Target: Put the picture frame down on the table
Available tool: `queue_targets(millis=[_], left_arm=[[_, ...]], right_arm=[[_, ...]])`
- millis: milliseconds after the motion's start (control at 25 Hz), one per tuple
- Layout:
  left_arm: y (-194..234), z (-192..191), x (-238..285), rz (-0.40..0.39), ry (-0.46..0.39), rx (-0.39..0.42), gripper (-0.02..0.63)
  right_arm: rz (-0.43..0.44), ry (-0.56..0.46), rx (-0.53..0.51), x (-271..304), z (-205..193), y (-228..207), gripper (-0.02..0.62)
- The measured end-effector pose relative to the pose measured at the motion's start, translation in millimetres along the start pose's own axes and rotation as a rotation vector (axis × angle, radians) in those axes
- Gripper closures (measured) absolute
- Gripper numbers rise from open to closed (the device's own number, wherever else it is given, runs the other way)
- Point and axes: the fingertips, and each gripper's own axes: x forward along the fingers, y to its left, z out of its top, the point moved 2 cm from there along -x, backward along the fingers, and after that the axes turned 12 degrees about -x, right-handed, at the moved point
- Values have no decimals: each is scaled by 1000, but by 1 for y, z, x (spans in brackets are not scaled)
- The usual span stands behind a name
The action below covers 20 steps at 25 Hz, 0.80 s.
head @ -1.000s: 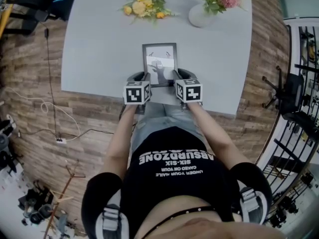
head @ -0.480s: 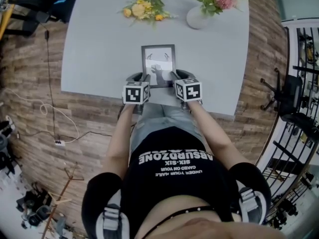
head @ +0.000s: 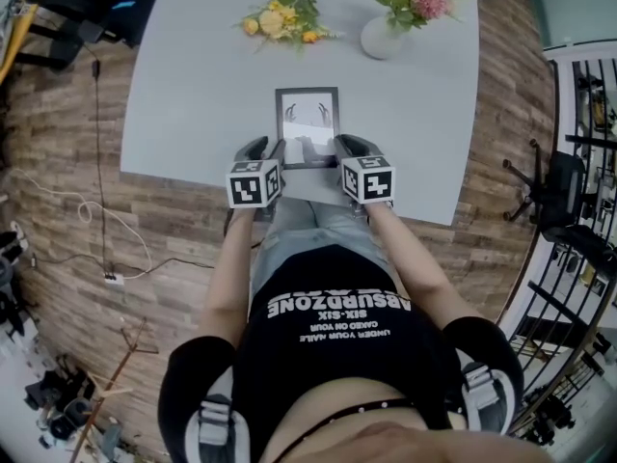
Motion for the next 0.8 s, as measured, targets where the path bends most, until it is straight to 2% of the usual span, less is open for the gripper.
queue_targets(millis=[120,240,360,480,800], left_arm=[[-11,6,-9,-32,-33,-9,446],[-26,8,-19,-68,-52,-41,452],[-36,11,-33,-56,-87,-27,530],[-46,13,-45,-52,-110,-8,571],[-79,16,-72,-165,-157,3,591]], right_arm=[[9,-55,-8,-11,11,6,566],[56,-124,33,-27,20,14,578],[97,-192,65,-45,31,22,578],[97,-223,51,-60,38,27,578],[81,-272,20,-89,44,36,580]])
